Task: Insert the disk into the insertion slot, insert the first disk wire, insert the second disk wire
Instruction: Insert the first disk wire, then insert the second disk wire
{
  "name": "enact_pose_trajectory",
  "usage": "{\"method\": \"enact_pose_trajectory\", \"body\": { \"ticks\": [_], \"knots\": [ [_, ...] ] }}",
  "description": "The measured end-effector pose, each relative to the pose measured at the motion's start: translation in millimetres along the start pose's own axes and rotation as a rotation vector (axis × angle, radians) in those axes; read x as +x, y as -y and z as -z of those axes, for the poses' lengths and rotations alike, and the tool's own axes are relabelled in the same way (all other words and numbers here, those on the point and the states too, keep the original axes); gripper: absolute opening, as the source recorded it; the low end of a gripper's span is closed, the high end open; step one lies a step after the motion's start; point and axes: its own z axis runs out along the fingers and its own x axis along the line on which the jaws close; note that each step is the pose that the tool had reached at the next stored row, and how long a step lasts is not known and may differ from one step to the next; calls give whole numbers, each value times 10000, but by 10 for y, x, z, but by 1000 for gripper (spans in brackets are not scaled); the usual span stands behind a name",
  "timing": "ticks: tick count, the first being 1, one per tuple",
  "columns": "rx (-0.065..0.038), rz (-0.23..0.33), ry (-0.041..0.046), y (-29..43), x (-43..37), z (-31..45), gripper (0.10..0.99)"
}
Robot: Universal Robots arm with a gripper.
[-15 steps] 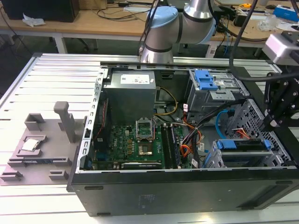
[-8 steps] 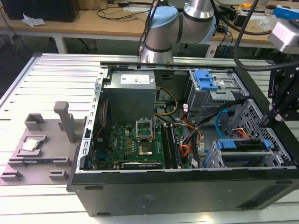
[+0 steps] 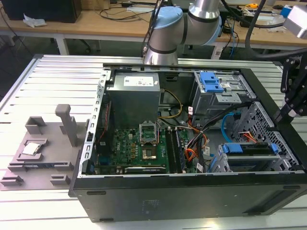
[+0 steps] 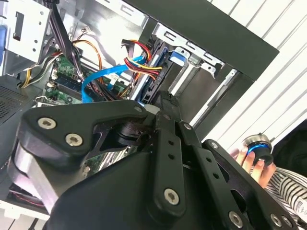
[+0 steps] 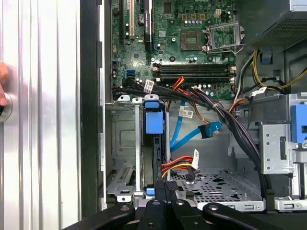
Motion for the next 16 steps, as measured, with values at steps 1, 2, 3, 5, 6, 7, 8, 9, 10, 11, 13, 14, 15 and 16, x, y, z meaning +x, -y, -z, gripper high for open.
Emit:
{"method": "enact_pose_trajectory", "body": {
  "ticks": [1, 2, 3, 5, 6, 7, 8, 9, 10, 11, 13, 14, 15, 16],
  "knots": [
    [0, 0, 0, 0, 0, 1, 106],
    [0, 0, -3, 0, 0, 3, 106],
    [0, 0, -3, 0, 0, 4, 106],
    [1, 0, -3, 0, 0, 4, 106],
    [1, 0, -3, 0, 0, 5, 106],
    [1, 0, -3, 0, 0, 5, 106],
    [1, -1, -3, 0, 0, 5, 106],
    [1, 0, -2, 0, 0, 5, 106],
    [1, 0, -3, 0, 0, 6, 106],
    [0, 0, -3, 0, 0, 6, 106],
    [1, 0, -3, 0, 0, 6, 106],
    [1, 0, -5, -5, 0, 8, 106],
    [0, 0, -7, -22, 0, 8, 106],
    [1, 0, -4, -48, 1, 5, 106]
  ]
}}
